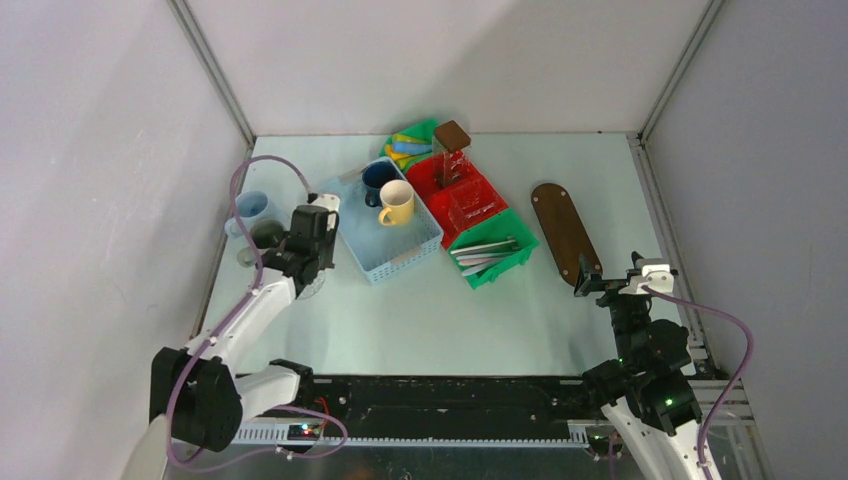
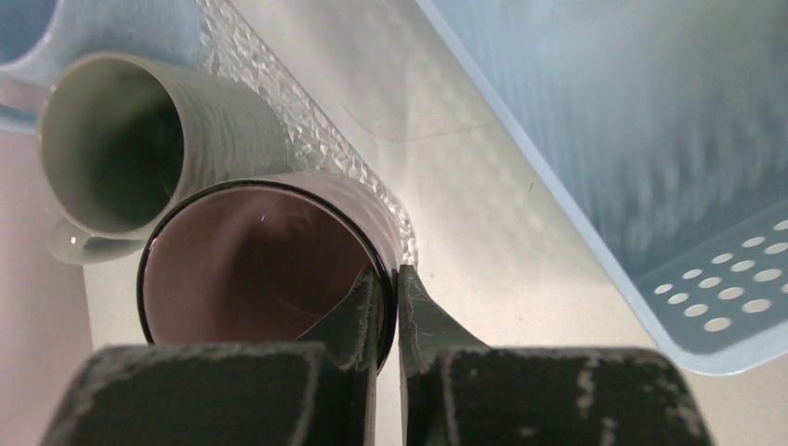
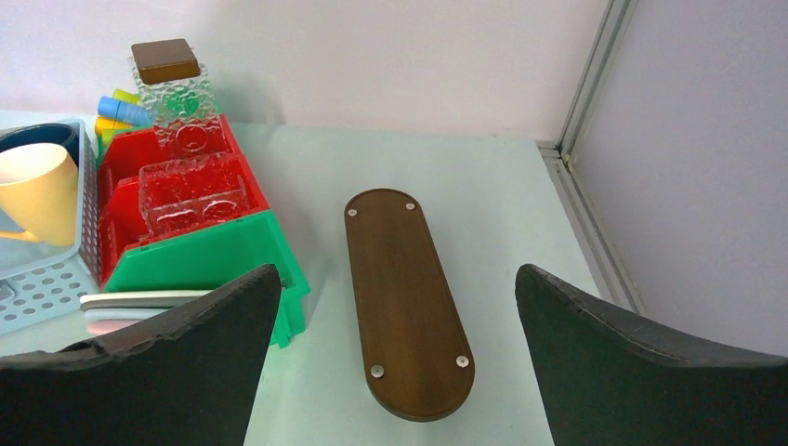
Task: Prepare toiletry sets of a toothbrush and toothpaste on the tray
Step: Place the cup on the tray.
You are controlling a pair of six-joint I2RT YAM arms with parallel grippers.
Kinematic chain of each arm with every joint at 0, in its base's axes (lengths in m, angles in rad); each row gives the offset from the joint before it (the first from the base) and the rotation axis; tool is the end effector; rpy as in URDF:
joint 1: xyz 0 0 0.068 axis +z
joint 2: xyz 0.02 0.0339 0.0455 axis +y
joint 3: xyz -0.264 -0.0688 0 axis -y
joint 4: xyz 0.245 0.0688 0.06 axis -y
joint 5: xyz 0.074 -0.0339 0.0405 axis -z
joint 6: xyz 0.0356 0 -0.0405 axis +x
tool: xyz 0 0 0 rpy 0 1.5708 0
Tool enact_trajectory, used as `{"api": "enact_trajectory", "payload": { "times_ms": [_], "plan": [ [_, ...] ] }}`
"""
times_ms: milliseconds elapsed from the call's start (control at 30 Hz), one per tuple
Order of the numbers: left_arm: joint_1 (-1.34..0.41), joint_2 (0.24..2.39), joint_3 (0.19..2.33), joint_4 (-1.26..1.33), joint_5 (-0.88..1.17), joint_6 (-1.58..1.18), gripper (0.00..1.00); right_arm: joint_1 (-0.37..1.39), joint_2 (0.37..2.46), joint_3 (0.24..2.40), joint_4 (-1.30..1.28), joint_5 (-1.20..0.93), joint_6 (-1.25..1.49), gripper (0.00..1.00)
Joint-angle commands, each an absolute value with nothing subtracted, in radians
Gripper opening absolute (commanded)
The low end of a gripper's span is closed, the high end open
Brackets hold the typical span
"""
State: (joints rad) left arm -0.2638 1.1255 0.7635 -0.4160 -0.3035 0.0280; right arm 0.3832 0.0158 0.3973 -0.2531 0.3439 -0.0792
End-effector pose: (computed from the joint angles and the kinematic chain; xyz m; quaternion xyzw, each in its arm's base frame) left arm 0.2283 -0.0506 0.2453 0.0748 0.9107 0.0936 0.3954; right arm 0.0673 0.0142 0.2783 -0.0240 0.6627 0.0004 0.7485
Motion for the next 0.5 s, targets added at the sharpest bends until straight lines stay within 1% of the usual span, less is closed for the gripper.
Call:
{"api": "enact_trajectory", "payload": {
  "times_ms": [0, 467],
  "plan": [
    [-0.249, 1.096, 0.737, -0.289, -0.359, 0.052, 0.00, 0.387, -0.097, 0.433, -0.240, 0.347, -0.077, 1.00],
    [-0.233, 1.140, 0.716, -0.306, -0.418, 0.018, 0.00, 0.387, -0.097, 0.433, -0.244, 0.354, -0.074, 1.00]
  ]
}}
